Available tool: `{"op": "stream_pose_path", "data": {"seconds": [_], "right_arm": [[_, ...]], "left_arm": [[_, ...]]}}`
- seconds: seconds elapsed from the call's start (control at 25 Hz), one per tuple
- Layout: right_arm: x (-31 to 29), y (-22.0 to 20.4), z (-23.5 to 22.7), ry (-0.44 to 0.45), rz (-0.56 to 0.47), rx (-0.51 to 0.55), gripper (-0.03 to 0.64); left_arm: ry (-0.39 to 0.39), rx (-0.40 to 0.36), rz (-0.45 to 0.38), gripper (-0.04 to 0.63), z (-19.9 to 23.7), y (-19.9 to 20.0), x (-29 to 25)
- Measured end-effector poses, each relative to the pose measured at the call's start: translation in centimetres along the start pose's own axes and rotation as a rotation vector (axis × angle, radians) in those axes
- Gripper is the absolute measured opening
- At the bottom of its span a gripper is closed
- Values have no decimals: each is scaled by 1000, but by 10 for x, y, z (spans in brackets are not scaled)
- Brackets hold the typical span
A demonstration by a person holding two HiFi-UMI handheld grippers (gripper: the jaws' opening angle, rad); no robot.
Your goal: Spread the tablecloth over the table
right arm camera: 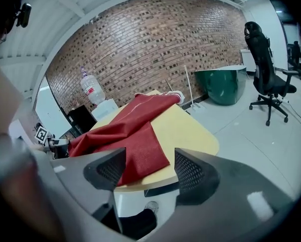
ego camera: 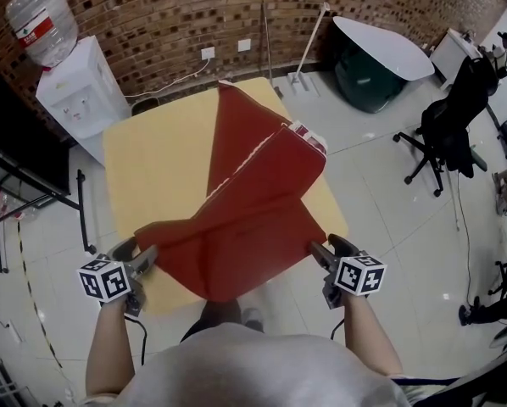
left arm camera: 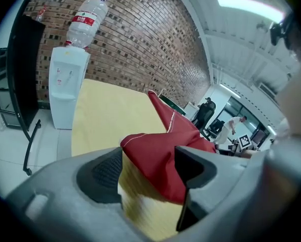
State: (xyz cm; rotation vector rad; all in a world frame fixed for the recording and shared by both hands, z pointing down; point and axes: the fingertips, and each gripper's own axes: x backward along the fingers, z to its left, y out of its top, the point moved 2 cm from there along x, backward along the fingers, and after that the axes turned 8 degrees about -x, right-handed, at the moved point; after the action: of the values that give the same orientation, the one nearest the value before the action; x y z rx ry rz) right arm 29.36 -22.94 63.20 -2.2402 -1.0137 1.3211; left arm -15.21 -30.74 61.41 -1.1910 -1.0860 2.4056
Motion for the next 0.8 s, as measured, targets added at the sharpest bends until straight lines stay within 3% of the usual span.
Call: {"op": "stream_pose_path", "data": {"seconds": [0.2, 0.32, 0.48, 0.56, 0.6, 0.8], "right_arm": [[-5, -7, -1, -32, 15, 15, 291], [-7, -10, 3, -41, 30, 31, 257], [-10, -16, 9, -42, 53, 45, 167], [-12, -20, 13, -19, 64, 12, 66], [-13, -21, 15, -8, 65, -12, 31], [-11, -19, 21, 19, 49, -61, 17]], "left_arm": [[-36, 30, 9, 321, -2, -4, -10], [-56, 47, 8, 303, -4, -5, -11], [-82, 50, -6, 132, -10, -5, -12], [-100, 40, -14, 58, -16, -5, -12], [-107, 37, -22, 35, -17, -4, -12], [-130, 70, -61, 21, -22, -1, -6]]}}
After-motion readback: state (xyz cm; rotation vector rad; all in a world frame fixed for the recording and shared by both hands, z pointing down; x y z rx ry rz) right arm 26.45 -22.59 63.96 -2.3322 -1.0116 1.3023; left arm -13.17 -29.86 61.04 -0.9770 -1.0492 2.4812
